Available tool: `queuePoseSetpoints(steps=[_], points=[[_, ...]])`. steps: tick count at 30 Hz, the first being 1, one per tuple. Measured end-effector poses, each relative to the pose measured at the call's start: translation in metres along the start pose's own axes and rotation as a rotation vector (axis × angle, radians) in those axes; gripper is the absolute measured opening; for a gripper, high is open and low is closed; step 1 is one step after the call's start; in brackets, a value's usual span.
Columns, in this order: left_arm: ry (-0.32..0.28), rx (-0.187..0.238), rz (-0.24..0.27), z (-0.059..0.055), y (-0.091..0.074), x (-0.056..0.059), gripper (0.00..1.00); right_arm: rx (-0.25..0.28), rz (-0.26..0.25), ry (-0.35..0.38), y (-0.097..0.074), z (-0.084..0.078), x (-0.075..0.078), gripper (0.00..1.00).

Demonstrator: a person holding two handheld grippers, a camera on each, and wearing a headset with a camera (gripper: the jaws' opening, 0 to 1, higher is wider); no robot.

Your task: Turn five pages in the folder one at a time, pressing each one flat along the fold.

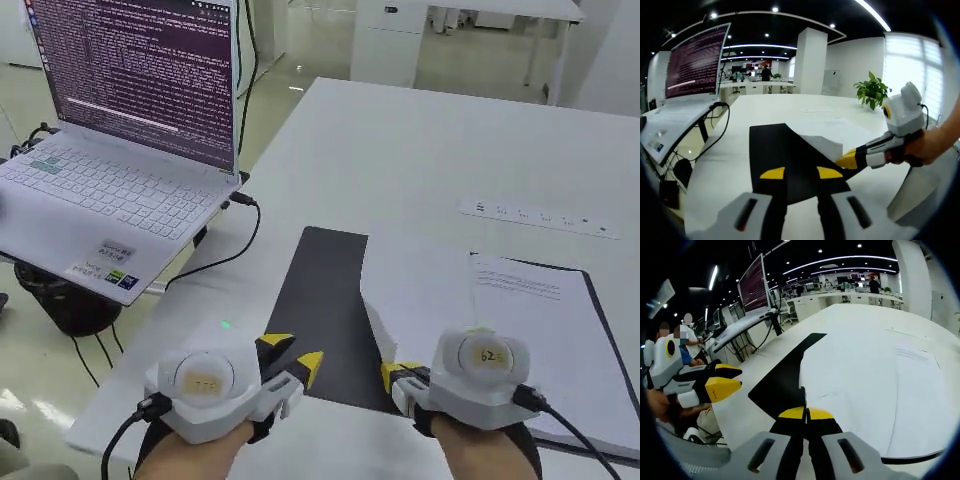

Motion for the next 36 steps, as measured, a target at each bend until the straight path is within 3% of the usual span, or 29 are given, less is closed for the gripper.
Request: queuePoseSetpoints(steps=[8,18,28,36], points=[[-0.011,-0.022,-0.003,-0.005,0.003,-0.002,0.2,-0.041,-0.001,-0.028,0.013,-0.007,-0.002,0.0],[-0.018,-0.042,-0.016,-0.008,0.013,-0.002,0.21,-0.057,0.019,-0.042,0.015,-0.016,-0.003,0.0],[0.012,-0.086,-0.078,-0.007,0.04,0.006,0.21,-0.033,0.087,0.001,0.009,-0.022,-0.003,0.05],[0.041,-0.12,-0.118,-0.005,0.071,0.011,0.2,0.0,0.117,0.082,-0.006,-0.027,0.005,0.04]])
Point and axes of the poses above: the centre of the closed fingertips' face, and the gripper's own axes: y roughly forward along the fingers, x roughly to its right, z roughly out of its top, the point moved 10 cm from there along -y, roughly backward along the fingers, and after that the axes turned 13 degrees about -z, right-handed, at the moved point
